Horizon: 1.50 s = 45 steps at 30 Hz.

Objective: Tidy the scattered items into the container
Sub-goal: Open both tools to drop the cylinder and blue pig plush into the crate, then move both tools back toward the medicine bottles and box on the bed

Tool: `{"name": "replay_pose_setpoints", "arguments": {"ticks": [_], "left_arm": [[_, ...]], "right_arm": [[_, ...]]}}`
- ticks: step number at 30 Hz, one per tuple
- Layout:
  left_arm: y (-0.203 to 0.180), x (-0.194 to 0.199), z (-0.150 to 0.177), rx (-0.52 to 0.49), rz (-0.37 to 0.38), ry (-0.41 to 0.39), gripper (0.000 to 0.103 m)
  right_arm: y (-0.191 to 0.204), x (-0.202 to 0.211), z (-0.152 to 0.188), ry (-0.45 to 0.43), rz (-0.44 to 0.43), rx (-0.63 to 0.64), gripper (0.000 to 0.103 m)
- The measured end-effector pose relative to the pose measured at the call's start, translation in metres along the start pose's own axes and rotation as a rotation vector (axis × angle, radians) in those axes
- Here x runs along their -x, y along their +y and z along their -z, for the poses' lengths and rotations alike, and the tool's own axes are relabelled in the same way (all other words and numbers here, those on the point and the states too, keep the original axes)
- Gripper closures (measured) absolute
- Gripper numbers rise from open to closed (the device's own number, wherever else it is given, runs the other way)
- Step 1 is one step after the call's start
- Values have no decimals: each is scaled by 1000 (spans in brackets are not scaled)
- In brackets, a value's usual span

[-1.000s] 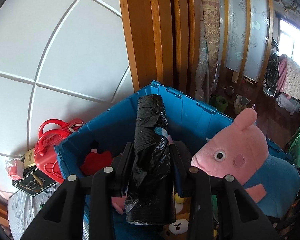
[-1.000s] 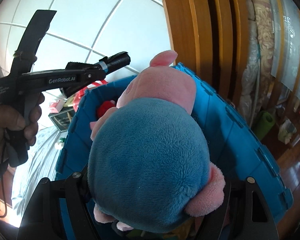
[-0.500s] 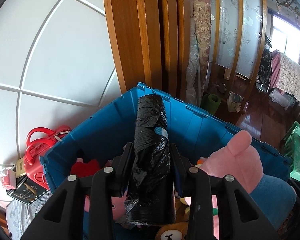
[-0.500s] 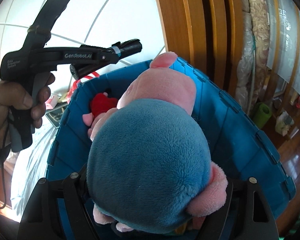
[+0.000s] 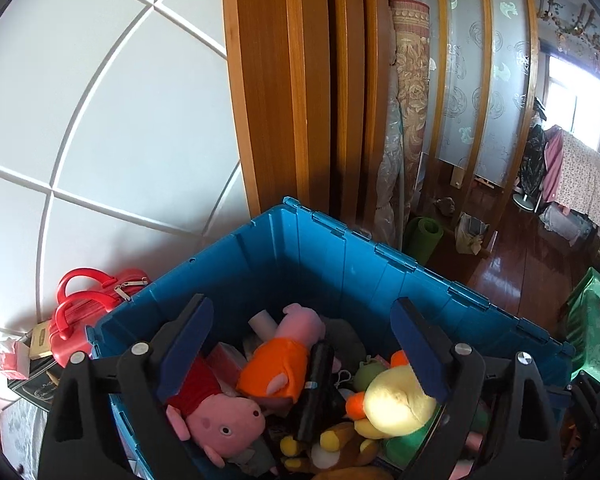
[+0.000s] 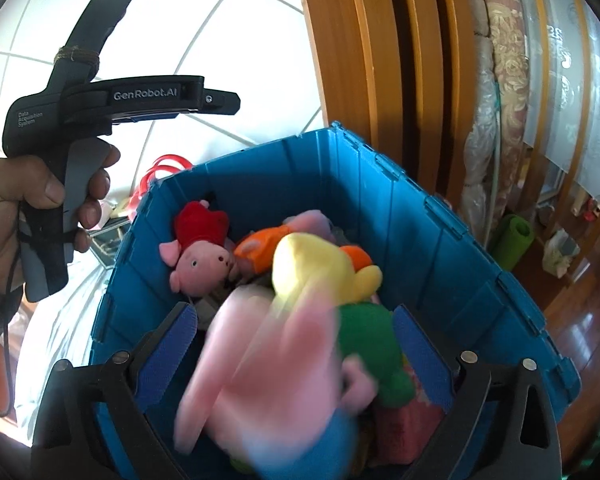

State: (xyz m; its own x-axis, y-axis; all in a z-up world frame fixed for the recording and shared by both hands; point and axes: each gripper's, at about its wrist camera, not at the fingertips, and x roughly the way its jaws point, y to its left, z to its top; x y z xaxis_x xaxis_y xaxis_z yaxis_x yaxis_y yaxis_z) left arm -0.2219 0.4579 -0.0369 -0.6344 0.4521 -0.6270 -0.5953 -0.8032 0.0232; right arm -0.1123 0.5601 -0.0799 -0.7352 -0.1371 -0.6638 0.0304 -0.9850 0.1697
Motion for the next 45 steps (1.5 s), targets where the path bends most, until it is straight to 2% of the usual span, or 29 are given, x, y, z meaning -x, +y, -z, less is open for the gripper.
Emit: {"name": "replay_pose_setpoints", "arguments": {"ticks": [18, 37, 45], "left_arm": [[22, 35, 15, 56, -50, 0, 12], [85, 115, 62, 154, -151, -44, 12], [119, 138, 93, 214, -196, -26, 12]], "right_arm": [[23, 13, 1, -14, -35, 35, 3], [107, 33, 2, -30, -124, 192, 3], [139, 30, 10, -14, -137, 248, 3]]}}
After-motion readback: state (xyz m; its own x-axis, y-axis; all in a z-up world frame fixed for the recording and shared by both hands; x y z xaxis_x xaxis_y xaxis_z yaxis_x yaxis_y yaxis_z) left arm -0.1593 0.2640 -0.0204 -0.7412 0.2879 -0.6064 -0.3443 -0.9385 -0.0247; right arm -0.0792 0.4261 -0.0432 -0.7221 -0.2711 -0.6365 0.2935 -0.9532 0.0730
